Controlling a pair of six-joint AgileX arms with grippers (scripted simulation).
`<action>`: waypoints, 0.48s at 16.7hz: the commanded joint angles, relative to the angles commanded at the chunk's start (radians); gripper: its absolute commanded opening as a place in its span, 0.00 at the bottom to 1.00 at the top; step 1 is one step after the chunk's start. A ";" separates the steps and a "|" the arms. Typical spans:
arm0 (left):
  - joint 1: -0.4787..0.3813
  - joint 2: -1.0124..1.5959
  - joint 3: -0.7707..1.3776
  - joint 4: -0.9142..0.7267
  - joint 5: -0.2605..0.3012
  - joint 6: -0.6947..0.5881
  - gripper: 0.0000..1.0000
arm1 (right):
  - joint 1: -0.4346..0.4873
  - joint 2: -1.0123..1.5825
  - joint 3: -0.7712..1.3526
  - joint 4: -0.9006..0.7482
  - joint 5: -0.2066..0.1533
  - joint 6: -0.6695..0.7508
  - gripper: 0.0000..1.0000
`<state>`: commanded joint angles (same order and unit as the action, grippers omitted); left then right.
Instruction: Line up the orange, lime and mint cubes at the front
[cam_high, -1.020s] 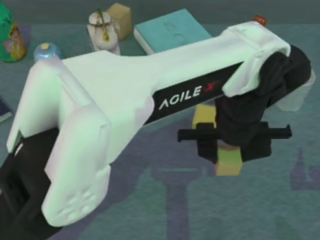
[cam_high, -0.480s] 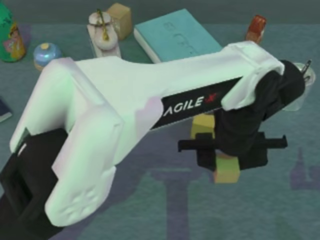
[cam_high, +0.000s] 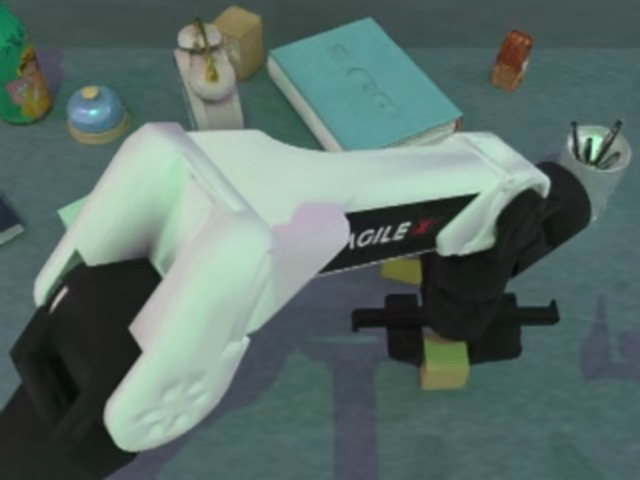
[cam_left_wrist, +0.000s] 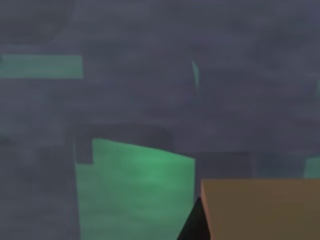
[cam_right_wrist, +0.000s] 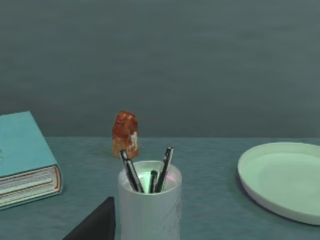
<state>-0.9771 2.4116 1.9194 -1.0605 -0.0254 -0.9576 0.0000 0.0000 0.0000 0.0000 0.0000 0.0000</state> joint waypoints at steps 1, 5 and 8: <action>0.000 0.000 0.000 0.000 0.000 0.000 0.08 | 0.000 0.000 0.000 0.000 0.000 0.000 1.00; 0.000 0.000 0.000 0.000 0.000 0.000 0.38 | 0.000 0.000 0.000 0.000 0.000 0.000 1.00; 0.000 0.000 0.000 0.000 0.000 0.000 0.60 | 0.000 0.000 0.000 0.000 0.000 0.000 1.00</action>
<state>-0.9771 2.4116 1.9194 -1.0605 -0.0254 -0.9576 0.0000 0.0000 0.0000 0.0000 0.0000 0.0000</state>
